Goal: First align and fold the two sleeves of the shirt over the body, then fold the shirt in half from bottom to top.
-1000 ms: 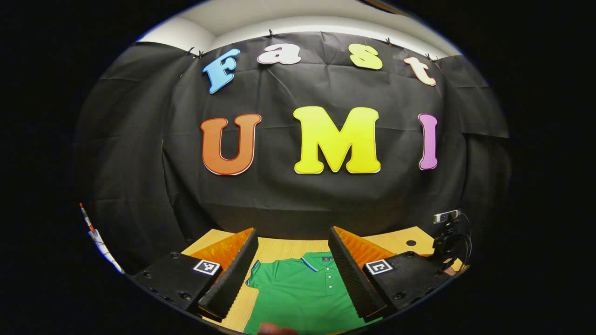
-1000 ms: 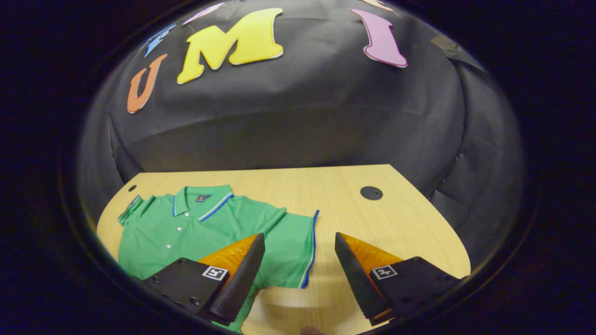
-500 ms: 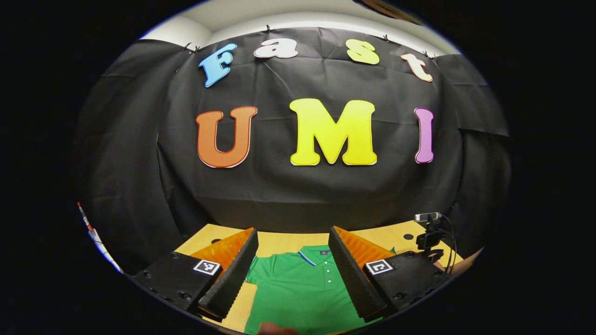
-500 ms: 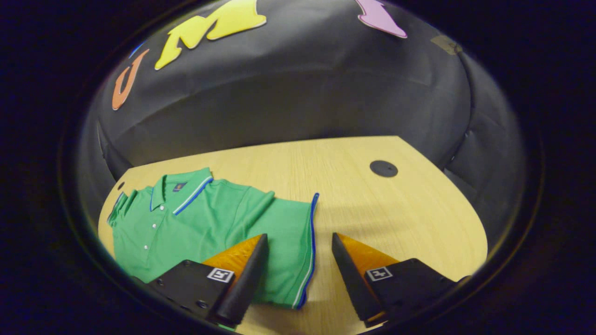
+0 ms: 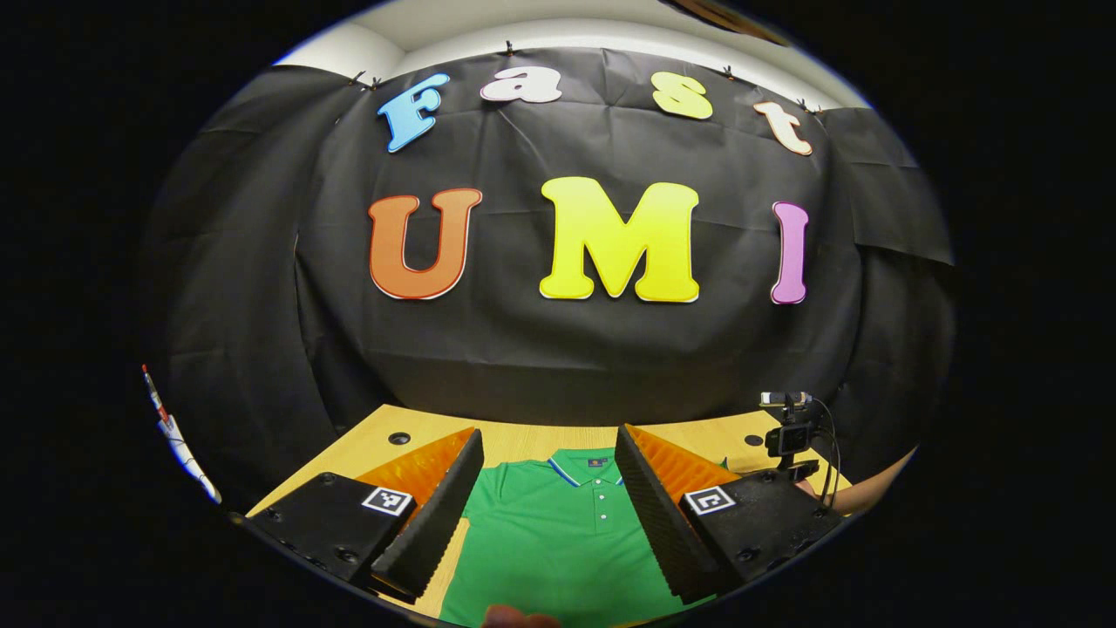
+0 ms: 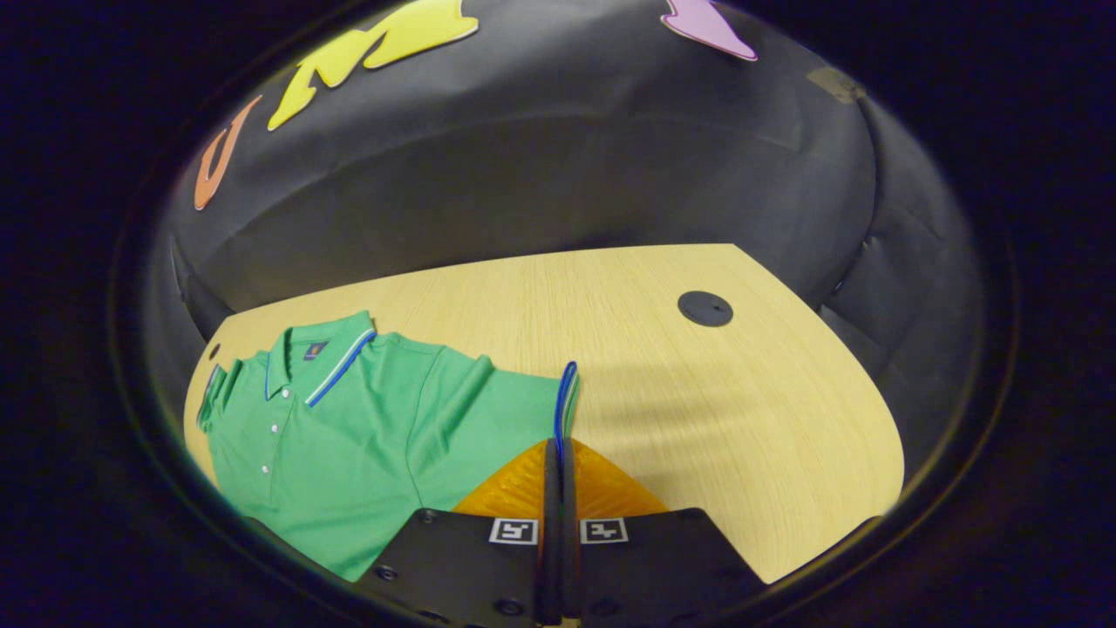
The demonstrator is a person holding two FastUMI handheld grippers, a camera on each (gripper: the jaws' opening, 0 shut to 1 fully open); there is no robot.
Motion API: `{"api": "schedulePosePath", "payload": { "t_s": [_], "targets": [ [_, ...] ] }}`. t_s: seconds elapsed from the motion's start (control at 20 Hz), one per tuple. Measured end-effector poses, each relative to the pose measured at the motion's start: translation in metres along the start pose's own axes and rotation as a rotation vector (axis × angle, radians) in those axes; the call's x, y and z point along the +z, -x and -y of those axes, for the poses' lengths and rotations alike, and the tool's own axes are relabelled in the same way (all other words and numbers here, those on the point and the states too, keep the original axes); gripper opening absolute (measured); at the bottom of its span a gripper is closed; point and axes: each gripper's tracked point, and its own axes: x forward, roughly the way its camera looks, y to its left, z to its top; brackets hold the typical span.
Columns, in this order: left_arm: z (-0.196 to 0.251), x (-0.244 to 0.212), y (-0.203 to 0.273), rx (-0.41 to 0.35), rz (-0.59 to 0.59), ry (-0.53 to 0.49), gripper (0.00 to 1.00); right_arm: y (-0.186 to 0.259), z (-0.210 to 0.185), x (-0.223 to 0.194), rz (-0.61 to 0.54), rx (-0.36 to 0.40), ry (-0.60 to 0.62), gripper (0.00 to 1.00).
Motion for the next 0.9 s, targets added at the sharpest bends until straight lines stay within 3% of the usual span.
{"api": "schedulePosePath", "payload": {
  "t_s": [0.45,0.9],
  "targets": [
    [-0.03,-0.007,0.018,0.074,-0.008,0.038,0.97,0.045,-0.035,0.047,0.074,0.074,-0.04,0.03],
    [-0.073,-0.009,0.039,0.147,-0.003,0.072,0.97,0.069,-0.148,0.064,0.097,0.175,-0.018,0.03]
  ]
}}
